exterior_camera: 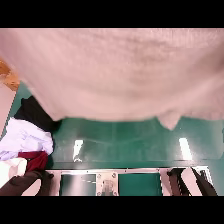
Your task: Fold the shirts.
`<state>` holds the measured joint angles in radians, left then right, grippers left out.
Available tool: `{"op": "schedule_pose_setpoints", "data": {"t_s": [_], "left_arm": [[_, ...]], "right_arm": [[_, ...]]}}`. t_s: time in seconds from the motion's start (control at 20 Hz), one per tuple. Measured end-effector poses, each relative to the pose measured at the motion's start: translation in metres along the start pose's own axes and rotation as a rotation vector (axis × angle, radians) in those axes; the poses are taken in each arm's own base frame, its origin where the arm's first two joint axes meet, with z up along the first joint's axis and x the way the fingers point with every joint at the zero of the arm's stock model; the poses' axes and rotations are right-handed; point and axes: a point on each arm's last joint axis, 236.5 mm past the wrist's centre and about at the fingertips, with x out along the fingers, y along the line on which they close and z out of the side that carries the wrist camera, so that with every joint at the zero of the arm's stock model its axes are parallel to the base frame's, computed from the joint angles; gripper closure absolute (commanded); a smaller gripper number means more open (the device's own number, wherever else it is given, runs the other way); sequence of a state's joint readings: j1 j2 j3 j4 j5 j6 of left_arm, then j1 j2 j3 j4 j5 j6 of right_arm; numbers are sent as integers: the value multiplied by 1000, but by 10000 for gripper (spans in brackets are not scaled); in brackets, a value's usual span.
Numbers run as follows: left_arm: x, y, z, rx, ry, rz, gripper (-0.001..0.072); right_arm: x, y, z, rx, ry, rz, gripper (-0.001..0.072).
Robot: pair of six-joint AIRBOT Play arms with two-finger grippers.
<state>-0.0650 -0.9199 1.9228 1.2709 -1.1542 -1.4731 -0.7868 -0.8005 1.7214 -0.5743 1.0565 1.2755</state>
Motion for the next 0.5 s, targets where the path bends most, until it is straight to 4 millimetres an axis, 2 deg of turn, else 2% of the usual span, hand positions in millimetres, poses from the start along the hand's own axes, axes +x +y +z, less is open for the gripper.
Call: {"op": "schedule_pose_setpoints", "data": {"t_s": [0.1, 0.2, 0.4, 0.5], "left_arm": [[53, 17, -58, -44, 161, 6, 684], [109, 25, -122, -89, 308, -32, 684], [207, 35, -260, -195, 561, -113, 685], [241, 42, -314, -239, 635, -120, 685]], "right_arm": [[27, -21, -44, 90, 99, 28, 701], [64, -45, -109, 184, 225, 41, 701], [135, -99, -269, 343, 461, -39, 702], [159, -125, -343, 406, 567, -93, 701]]}}
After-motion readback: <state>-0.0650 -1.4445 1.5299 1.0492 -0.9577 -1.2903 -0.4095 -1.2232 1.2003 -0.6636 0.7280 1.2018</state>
